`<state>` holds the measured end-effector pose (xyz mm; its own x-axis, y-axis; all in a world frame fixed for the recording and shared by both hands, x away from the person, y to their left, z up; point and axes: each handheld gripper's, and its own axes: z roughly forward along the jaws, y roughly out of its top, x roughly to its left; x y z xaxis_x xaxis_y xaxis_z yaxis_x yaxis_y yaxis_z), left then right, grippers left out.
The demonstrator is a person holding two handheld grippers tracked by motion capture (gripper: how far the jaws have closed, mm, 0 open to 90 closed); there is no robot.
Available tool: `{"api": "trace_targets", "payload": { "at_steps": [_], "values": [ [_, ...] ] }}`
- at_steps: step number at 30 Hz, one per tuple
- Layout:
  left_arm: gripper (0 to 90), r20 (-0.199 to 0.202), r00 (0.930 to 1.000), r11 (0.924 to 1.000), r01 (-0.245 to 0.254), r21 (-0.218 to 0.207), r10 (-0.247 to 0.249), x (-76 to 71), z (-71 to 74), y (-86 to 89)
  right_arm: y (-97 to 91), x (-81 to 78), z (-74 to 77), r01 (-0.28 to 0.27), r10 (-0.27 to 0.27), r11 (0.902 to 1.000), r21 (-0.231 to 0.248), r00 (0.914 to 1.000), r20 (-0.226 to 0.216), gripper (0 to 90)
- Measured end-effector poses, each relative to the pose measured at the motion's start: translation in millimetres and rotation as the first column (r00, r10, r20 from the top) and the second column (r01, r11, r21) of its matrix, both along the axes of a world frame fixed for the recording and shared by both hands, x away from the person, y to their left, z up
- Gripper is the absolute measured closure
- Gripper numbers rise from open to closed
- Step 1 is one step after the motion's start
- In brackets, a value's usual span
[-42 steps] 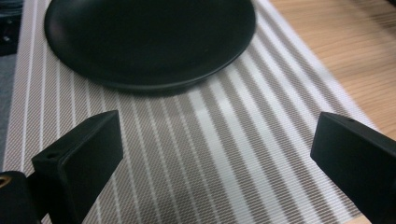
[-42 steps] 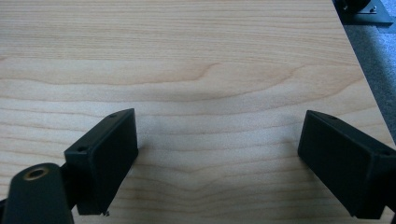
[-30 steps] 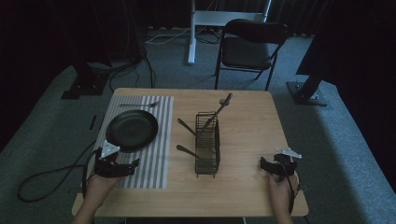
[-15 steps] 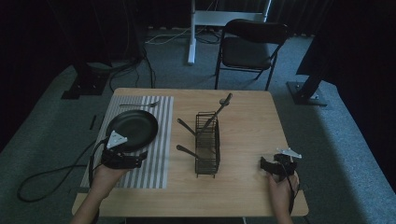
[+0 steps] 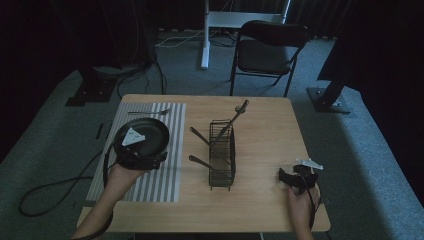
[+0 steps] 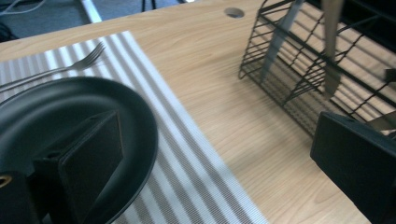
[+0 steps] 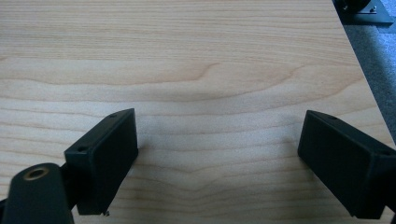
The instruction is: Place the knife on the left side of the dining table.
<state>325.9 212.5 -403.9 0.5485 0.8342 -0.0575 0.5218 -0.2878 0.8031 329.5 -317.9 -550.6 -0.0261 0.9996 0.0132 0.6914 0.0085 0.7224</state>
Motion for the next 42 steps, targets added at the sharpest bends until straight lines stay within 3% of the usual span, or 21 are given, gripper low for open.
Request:
{"api": "trace_targets", "payload": {
  "at_steps": [8,19,25,42],
  "values": [
    [2.8,0.004,0.9991,0.9989,0.042,-0.023,-0.042,7.2,12.7,-12.1,0.0,0.0,0.0,0.000,0.000,1.0000,0.000,1.0000,0.000,11.2],
    [4.3,0.008,0.9974,0.9972,0.071,-0.022,-0.071,18.8,22.1,-28.4,0.0,0.0,0.0,0.001,-0.001,1.0000,0.001,1.0000,0.000,11.3],
    [4.3,0.013,0.9939,0.9940,0.109,-0.010,-0.109,25.3,28.8,-46.4,-0.1,0.0,0.1,0.001,-0.001,1.0000,0.000,1.0000,0.000,11.3],
    [6.1,-0.015,0.9891,0.9883,0.145,-0.047,-0.146,47.2,31.5,-71.9,-0.1,0.0,0.0,0.000,0.000,1.0000,0.000,1.0000,0.002,11.3]
  ]
}}
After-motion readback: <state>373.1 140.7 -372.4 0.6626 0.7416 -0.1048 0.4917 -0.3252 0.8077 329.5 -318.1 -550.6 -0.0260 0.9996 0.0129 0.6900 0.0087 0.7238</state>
